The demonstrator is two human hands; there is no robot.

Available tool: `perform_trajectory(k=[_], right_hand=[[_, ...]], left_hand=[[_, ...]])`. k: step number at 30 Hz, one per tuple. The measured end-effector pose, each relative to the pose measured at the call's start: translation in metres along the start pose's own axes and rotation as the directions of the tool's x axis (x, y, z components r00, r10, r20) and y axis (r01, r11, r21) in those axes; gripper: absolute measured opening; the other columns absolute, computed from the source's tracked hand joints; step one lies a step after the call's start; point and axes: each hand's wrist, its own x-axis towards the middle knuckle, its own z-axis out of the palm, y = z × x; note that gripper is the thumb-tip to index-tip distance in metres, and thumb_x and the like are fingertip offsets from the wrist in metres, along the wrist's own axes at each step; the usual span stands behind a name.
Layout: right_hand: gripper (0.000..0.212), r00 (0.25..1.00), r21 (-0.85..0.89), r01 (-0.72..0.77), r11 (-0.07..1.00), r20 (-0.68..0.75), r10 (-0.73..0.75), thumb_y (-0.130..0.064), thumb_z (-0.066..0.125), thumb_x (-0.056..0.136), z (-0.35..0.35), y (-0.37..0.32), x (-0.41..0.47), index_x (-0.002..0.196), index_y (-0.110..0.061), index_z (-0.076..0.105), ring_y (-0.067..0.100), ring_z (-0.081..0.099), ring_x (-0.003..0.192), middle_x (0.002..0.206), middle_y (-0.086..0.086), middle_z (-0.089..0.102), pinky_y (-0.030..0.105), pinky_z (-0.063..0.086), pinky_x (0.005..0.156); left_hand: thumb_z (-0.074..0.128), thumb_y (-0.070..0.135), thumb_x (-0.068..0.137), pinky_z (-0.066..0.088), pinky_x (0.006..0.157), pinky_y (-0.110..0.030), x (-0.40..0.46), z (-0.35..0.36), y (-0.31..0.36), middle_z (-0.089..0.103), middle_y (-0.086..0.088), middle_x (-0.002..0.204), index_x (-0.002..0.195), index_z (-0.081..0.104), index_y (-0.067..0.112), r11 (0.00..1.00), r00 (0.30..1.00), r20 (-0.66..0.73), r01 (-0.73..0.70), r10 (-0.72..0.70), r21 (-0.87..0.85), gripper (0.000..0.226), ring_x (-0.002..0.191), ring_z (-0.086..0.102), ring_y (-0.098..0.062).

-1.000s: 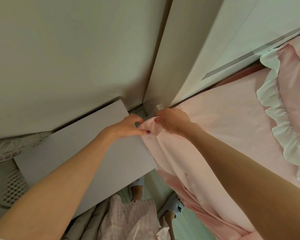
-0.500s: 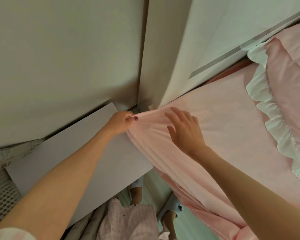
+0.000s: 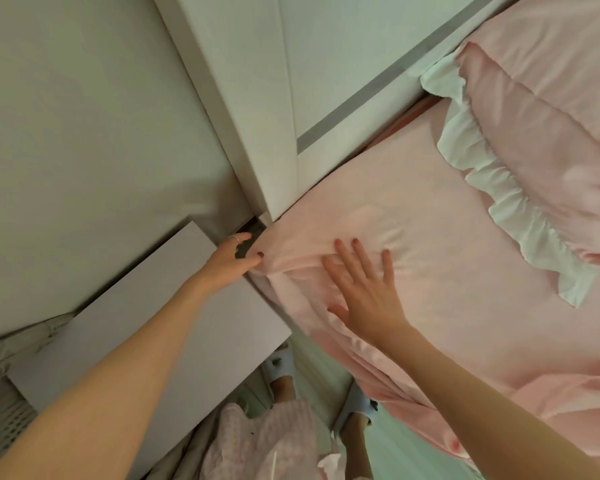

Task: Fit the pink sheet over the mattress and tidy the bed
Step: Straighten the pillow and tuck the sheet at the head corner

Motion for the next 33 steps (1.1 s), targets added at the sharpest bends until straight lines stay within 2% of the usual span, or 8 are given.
perform_trajectory(k=[5, 11, 15, 18, 22, 27, 30, 33], right_hand=[[0.068, 0.997, 0.046, 0.076, 0.996, -0.013, -0.075, -0.046, 0.082, 0.058, 0.005, 0.013, -0.02, 0.118, -0.021, 0.063, 0.031, 0.048, 0.13, 0.142, 0.009, 0.048, 0.062, 0.038, 0.099], [0.042, 0.975, 0.256, -0.052, 0.965, -0.197, 0.105, -0.03, 0.069, 0.08, -0.01, 0.033, -0.007, 0.117, -0.011, 0.06, 0.032, 0.062, 0.1, 0.117, 0.008, 0.063, 0.045, 0.05, 0.078], [0.046, 0.97, 0.229, -0.16, 0.96, -0.143, 0.196, -0.032, 0.06, 0.087, -0.025, 0.047, 0.004, 0.13, -0.019, 0.05, 0.034, 0.041, 0.131, 0.143, 0.011, 0.043, 0.056, 0.039, 0.099], [0.064, 0.985, 0.177, -0.16, 0.971, 0.092, 0.145, -0.044, 0.043, 0.095, -0.024, 0.061, 0.007, 0.149, -0.03, 0.013, 0.026, -0.004, 0.147, 0.16, -0.001, -0.003, 0.056, 0.012, 0.115], [0.072, 0.977, 0.159, -0.152, 0.976, 0.174, 0.123, -0.047, 0.041, 0.094, -0.02, 0.062, 0.006, 0.15, -0.03, -0.001, 0.025, -0.013, 0.146, 0.159, -0.002, -0.015, 0.057, 0.005, 0.116], [0.073, 0.985, 0.22, -0.155, 0.963, 0.109, 0.134, -0.046, 0.046, 0.093, -0.009, 0.044, -0.009, 0.151, -0.027, 0.005, 0.027, -0.012, 0.147, 0.159, 0.0, -0.011, 0.06, 0.004, 0.114], [0.071, 0.98, 0.181, -0.198, 0.963, 0.046, 0.193, -0.039, 0.062, 0.084, 0.007, 0.044, -0.041, 0.146, -0.026, 0.029, 0.031, 0.015, 0.146, 0.159, 0.006, 0.015, 0.065, 0.021, 0.108], [0.079, 0.924, 0.123, -0.381, 0.916, 0.027, 0.381, -0.039, 0.078, 0.067, 0.032, 0.056, -0.088, 0.136, -0.023, 0.043, 0.033, 0.043, 0.133, 0.147, 0.01, 0.042, 0.066, 0.039, 0.091]], left_hand=[[0.058, 0.054, 0.083, 0.047, 0.082, -0.024, -0.011, 0.041, 0.034, 0.062, 0.001, 0.115, 0.123, 0.054, 0.014, 0.982, 0.999, 0.016, 0.034, -0.032, -0.184, 0.056, 0.104, 0.06, -0.017], [0.065, 0.038, 0.083, 0.048, 0.077, -0.024, -0.025, 0.043, 0.041, 0.065, 0.004, 0.102, 0.105, 0.058, 0.02, 0.961, 0.998, -0.03, -0.066, 0.061, -0.268, 0.029, 0.094, 0.063, -0.013], [0.065, 0.038, 0.084, 0.05, 0.088, -0.031, -0.03, 0.04, 0.038, 0.064, 0.002, 0.109, 0.113, 0.055, 0.021, 0.962, 0.999, 0.003, -0.051, 0.054, -0.269, 0.034, 0.099, 0.062, -0.016], [0.064, 0.04, 0.084, 0.049, 0.095, -0.04, -0.019, 0.043, 0.04, 0.063, -0.005, 0.115, 0.12, 0.055, 0.014, 0.988, 0.998, -0.043, 0.029, -0.036, -0.154, 0.045, 0.104, 0.061, -0.023], [0.059, 0.019, 0.087, 0.044, 0.091, -0.034, -0.017, 0.038, 0.036, 0.06, -0.012, 0.12, 0.126, 0.049, 0.009, 0.982, 0.979, -0.169, 0.134, -0.11, 0.135, 0.042, 0.111, 0.056, -0.029], [0.049, 0.001, 0.086, 0.045, 0.085, -0.044, -0.049, 0.045, 0.041, 0.053, -0.018, 0.119, 0.116, 0.051, 0.001, 0.878, 0.828, -0.463, -0.069, 0.315, 0.474, 0.03, 0.108, 0.053, -0.036], [0.05, -0.005, 0.084, 0.043, 0.101, -0.043, -0.072, 0.087, 0.047, 0.045, -0.016, 0.134, 0.13, 0.046, 0.006, 0.668, 0.76, -0.196, -0.38, 0.619, 0.64, 0.047, 0.126, 0.043, -0.035], [0.048, -0.002, 0.086, 0.021, 0.115, -0.045, -0.082, 0.133, 0.05, 0.017, -0.009, 0.156, 0.144, 0.03, 0.023, 0.484, 0.749, 0.105, -0.521, 0.654, 0.703, 0.066, 0.146, 0.011, -0.031]])
